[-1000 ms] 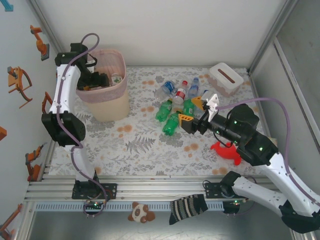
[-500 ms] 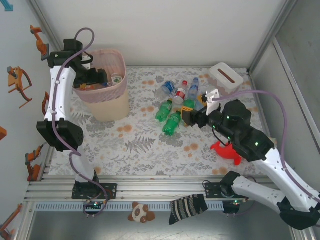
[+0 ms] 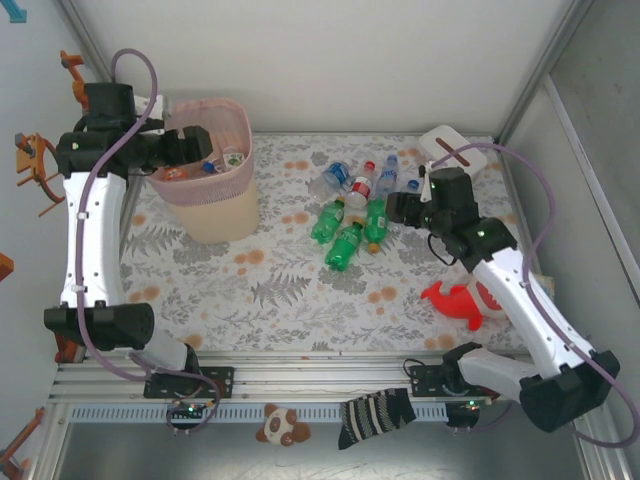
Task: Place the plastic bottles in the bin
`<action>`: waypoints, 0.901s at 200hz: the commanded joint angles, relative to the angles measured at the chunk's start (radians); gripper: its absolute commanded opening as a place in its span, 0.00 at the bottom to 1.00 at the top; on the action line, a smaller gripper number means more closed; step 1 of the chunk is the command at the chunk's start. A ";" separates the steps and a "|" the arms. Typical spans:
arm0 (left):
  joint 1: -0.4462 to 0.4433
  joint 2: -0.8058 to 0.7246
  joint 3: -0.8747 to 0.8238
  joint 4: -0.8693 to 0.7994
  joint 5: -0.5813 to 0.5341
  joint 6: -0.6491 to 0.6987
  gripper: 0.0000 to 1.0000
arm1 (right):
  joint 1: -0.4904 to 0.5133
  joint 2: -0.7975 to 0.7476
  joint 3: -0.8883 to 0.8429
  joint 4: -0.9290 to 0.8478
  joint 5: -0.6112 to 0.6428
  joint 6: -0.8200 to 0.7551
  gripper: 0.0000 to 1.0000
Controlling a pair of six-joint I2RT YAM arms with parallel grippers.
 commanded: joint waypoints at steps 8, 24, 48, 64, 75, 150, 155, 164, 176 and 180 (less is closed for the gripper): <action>-0.003 -0.117 -0.169 0.216 0.169 -0.091 0.89 | -0.059 0.104 0.047 -0.048 0.019 0.103 0.75; -0.008 -0.185 -0.265 0.312 0.211 -0.135 0.89 | -0.088 0.179 0.067 -0.056 0.019 0.121 0.74; -0.022 -0.262 -0.380 0.425 0.250 -0.194 0.89 | -0.109 0.299 0.096 -0.036 0.006 0.103 0.74; -0.039 -0.295 -0.422 0.461 0.257 -0.207 0.89 | -0.118 0.367 0.109 -0.006 0.021 0.105 0.75; -0.055 -0.306 -0.433 0.465 0.257 -0.209 0.89 | -0.128 0.416 0.129 0.003 0.024 0.107 0.75; -0.142 -0.340 -0.504 0.487 0.242 -0.235 0.89 | -0.160 0.685 0.286 0.012 0.085 0.145 0.77; -0.143 -0.342 -0.507 0.490 0.243 -0.238 0.89 | -0.161 0.700 0.296 0.013 0.086 0.148 0.77; -0.146 -0.346 -0.512 0.490 0.243 -0.238 0.89 | -0.161 0.726 0.312 0.010 0.088 0.154 0.77; -0.148 -0.350 -0.515 0.490 0.242 -0.240 0.89 | -0.163 0.758 0.327 0.009 0.089 0.163 0.77; -0.149 -0.352 -0.516 0.490 0.242 -0.239 0.89 | -0.164 0.768 0.332 0.009 0.090 0.166 0.78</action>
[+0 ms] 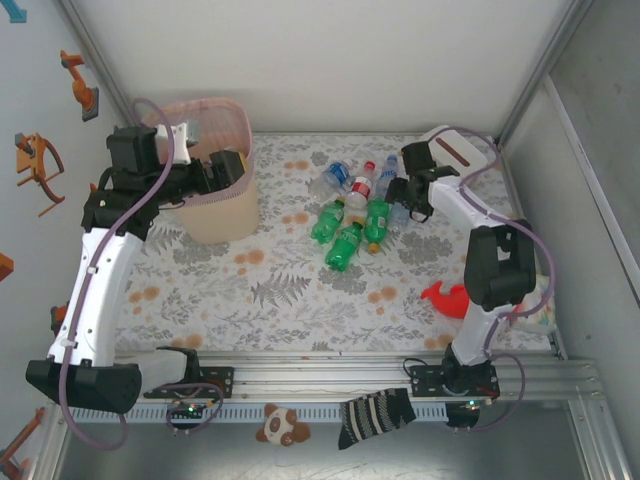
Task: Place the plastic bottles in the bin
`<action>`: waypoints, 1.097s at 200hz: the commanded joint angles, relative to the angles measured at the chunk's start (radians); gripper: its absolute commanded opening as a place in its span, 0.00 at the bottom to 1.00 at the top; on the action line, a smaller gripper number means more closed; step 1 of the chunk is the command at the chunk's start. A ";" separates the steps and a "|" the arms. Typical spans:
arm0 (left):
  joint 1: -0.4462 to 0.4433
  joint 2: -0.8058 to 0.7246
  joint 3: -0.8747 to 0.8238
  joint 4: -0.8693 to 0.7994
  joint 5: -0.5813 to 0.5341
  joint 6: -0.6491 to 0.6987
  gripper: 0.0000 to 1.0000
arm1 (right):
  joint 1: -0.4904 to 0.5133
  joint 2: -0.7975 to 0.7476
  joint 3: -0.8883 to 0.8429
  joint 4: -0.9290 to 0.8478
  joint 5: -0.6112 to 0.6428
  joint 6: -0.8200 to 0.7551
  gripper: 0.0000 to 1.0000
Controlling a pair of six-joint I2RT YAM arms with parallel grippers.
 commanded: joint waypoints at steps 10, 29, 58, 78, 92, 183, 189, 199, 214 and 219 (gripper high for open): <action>-0.010 -0.040 -0.012 0.032 0.016 -0.021 0.89 | -0.007 0.072 0.060 0.001 0.033 0.044 0.78; -0.015 -0.043 -0.016 0.034 0.018 -0.022 0.89 | -0.008 0.107 0.074 0.001 0.032 0.054 0.78; -0.021 -0.050 -0.025 0.037 0.017 -0.026 0.89 | -0.012 0.137 0.070 0.000 0.050 0.063 0.77; -0.026 -0.049 -0.028 0.042 0.017 -0.028 0.89 | -0.015 0.145 0.058 0.001 0.053 0.066 0.77; -0.028 -0.050 -0.031 0.045 0.017 -0.029 0.89 | -0.018 0.148 0.049 0.003 0.050 0.064 0.76; -0.043 -0.042 -0.041 0.065 0.015 -0.038 0.89 | -0.022 0.151 -0.009 0.027 0.021 0.055 0.72; -0.044 -0.043 -0.042 0.068 0.015 -0.039 0.89 | -0.022 0.151 -0.014 0.028 0.020 0.053 0.72; -0.044 -0.042 -0.044 0.069 0.015 -0.042 0.89 | -0.021 0.153 -0.022 0.030 0.018 0.050 0.72; -0.048 -0.041 -0.044 0.072 0.015 -0.043 0.89 | -0.022 0.154 -0.031 0.038 0.014 0.047 0.72; -0.050 -0.041 -0.044 0.072 0.015 -0.044 0.89 | -0.023 0.155 -0.034 0.040 0.013 0.046 0.71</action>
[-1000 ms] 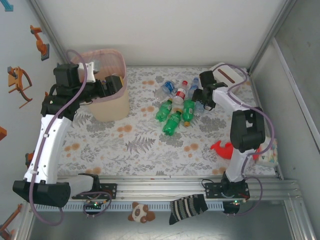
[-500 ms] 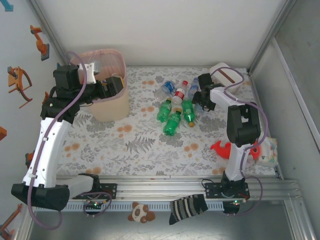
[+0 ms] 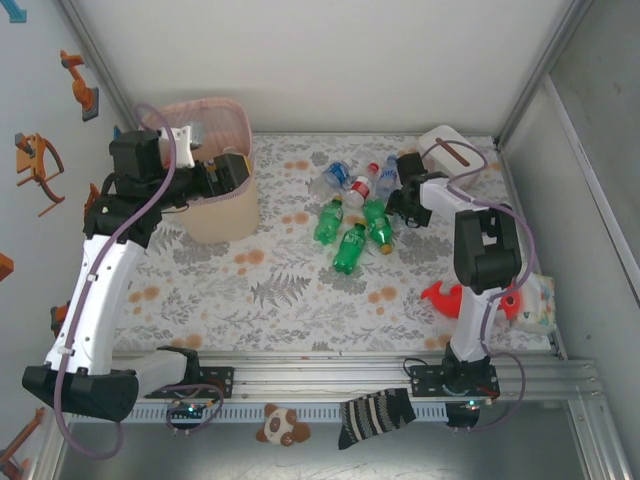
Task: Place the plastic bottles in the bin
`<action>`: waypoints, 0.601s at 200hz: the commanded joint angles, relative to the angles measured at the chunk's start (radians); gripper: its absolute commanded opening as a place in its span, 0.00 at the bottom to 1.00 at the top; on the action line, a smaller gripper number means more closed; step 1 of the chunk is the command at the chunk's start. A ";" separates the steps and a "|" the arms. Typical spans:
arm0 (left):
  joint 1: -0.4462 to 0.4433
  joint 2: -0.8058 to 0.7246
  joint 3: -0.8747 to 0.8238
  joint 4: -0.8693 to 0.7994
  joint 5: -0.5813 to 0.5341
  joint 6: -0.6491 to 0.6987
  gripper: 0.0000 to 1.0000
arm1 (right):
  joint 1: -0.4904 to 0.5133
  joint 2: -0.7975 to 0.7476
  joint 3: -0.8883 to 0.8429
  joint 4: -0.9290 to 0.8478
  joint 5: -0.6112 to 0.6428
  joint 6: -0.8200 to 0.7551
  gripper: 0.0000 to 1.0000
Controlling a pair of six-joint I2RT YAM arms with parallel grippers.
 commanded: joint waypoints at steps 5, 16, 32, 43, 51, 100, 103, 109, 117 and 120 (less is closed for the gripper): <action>-0.008 -0.006 -0.008 0.027 0.015 -0.021 0.89 | -0.007 0.015 -0.023 0.016 -0.003 0.002 0.71; -0.013 -0.007 -0.010 0.030 0.014 -0.023 0.89 | -0.007 0.014 -0.027 0.019 -0.002 -0.002 0.69; -0.014 -0.006 -0.010 0.030 0.012 -0.023 0.89 | -0.007 0.016 -0.031 0.024 -0.002 -0.008 0.67; -0.015 -0.007 -0.010 0.030 0.011 -0.024 0.89 | -0.007 0.019 -0.032 0.026 -0.003 -0.011 0.66; -0.016 -0.007 -0.010 0.031 0.011 -0.026 0.89 | -0.007 0.020 -0.034 0.029 -0.003 -0.011 0.66; -0.026 0.003 -0.003 0.039 0.011 -0.031 0.89 | -0.007 -0.010 -0.061 0.036 0.019 -0.014 0.59; -0.025 0.005 -0.003 0.041 0.011 -0.031 0.89 | -0.007 -0.015 -0.063 0.036 0.020 -0.016 0.58; -0.028 0.004 -0.003 0.043 0.011 -0.029 0.89 | -0.006 -0.025 -0.067 0.036 0.024 -0.019 0.57; -0.030 0.005 -0.004 0.048 0.011 -0.032 0.89 | -0.009 -0.041 -0.074 0.035 0.030 -0.022 0.56; -0.030 0.004 -0.004 0.049 0.011 -0.031 0.89 | -0.007 -0.049 -0.077 0.035 0.032 -0.023 0.56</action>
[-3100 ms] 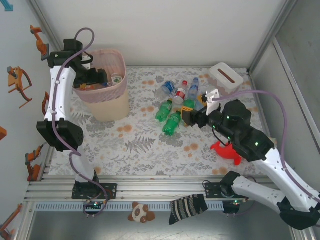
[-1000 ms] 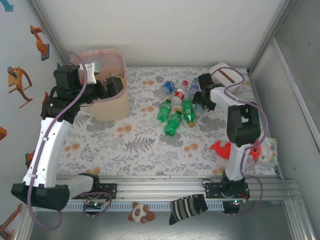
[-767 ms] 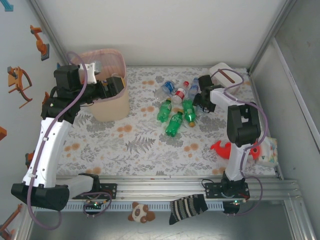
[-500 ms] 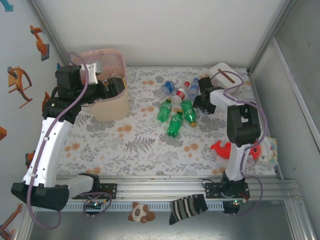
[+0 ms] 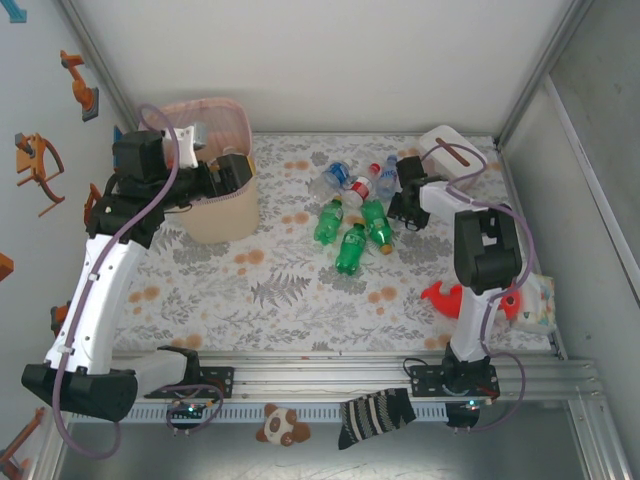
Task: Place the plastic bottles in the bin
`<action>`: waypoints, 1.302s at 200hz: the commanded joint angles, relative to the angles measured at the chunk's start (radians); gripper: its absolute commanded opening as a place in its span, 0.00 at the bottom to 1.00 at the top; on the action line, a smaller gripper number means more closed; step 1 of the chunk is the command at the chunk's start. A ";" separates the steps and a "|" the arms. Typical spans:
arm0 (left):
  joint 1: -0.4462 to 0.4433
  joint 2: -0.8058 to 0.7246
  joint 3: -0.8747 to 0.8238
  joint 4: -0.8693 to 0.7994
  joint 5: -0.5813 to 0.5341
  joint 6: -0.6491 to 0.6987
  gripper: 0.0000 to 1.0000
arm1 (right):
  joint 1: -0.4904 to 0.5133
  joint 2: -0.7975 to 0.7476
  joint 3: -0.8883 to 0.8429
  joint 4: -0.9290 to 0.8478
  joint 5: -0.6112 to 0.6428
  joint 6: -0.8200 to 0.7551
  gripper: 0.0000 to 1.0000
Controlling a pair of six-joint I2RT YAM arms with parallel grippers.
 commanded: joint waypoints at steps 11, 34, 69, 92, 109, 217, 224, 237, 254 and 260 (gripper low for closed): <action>-0.011 0.002 -0.001 0.039 0.011 -0.016 0.89 | -0.007 -0.068 -0.047 -0.015 0.038 -0.014 0.55; -0.013 -0.005 -0.012 0.068 0.017 -0.016 0.89 | -0.007 -0.141 -0.073 -0.026 0.050 -0.027 0.54; -0.015 -0.029 -0.041 0.152 0.041 -0.020 0.89 | -0.007 -0.300 -0.136 -0.019 0.023 -0.091 0.53; -0.016 -0.041 -0.064 0.217 0.069 -0.027 0.89 | -0.006 -0.433 -0.187 0.018 -0.037 -0.141 0.51; -0.017 -0.046 -0.084 0.280 0.099 -0.041 0.89 | -0.006 -0.530 -0.222 0.053 -0.116 -0.180 0.50; -0.126 -0.051 -0.142 0.604 0.238 -0.043 0.88 | 0.088 -0.907 -0.266 0.287 -0.667 -0.301 0.46; -0.143 -0.049 -0.137 0.606 0.240 -0.030 0.88 | 0.100 -0.922 -0.268 0.311 -0.684 -0.295 0.46; -0.171 -0.044 -0.129 0.607 0.243 -0.005 0.88 | 0.120 -0.946 -0.269 0.350 -0.717 -0.284 0.46; -0.206 -0.038 -0.121 0.623 0.255 0.017 0.88 | 0.141 -0.969 -0.268 0.406 -0.767 -0.262 0.46; -0.219 -0.036 -0.118 0.631 0.259 0.026 0.88 | 0.149 -0.975 -0.263 0.423 -0.783 -0.255 0.46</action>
